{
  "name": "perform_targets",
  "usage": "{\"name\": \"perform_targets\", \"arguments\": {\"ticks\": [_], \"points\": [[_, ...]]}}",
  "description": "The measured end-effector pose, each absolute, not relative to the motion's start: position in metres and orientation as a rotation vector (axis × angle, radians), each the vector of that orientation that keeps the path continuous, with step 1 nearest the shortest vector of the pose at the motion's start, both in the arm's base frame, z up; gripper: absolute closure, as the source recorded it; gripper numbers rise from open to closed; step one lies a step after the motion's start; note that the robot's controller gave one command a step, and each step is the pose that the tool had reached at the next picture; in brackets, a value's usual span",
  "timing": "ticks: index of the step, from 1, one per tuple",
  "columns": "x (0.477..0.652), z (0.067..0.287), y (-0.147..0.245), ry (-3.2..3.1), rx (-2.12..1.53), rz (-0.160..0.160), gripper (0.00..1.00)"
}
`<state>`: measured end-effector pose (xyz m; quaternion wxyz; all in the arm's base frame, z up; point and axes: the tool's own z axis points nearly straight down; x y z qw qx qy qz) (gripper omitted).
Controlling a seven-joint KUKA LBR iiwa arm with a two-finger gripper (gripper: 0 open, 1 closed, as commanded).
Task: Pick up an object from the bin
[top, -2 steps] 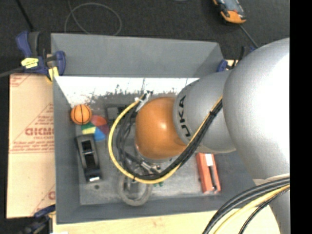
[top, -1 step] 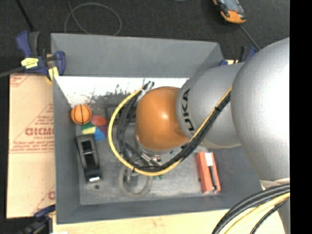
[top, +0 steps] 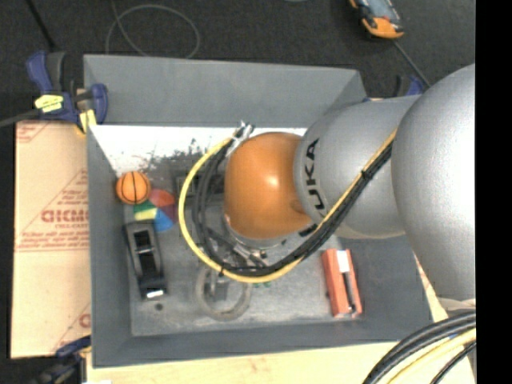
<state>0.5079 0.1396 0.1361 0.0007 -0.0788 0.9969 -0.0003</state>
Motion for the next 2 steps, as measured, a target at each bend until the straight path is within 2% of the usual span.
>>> {"name": "perform_targets", "arguments": {"ticks": [1, 2], "points": [[0.517, 0.187, 0.141, 3.134, -0.275, -0.003, 1.0], [0.506, 0.244, 0.141, 3.128, -0.278, -0.001, 1.0]]}}
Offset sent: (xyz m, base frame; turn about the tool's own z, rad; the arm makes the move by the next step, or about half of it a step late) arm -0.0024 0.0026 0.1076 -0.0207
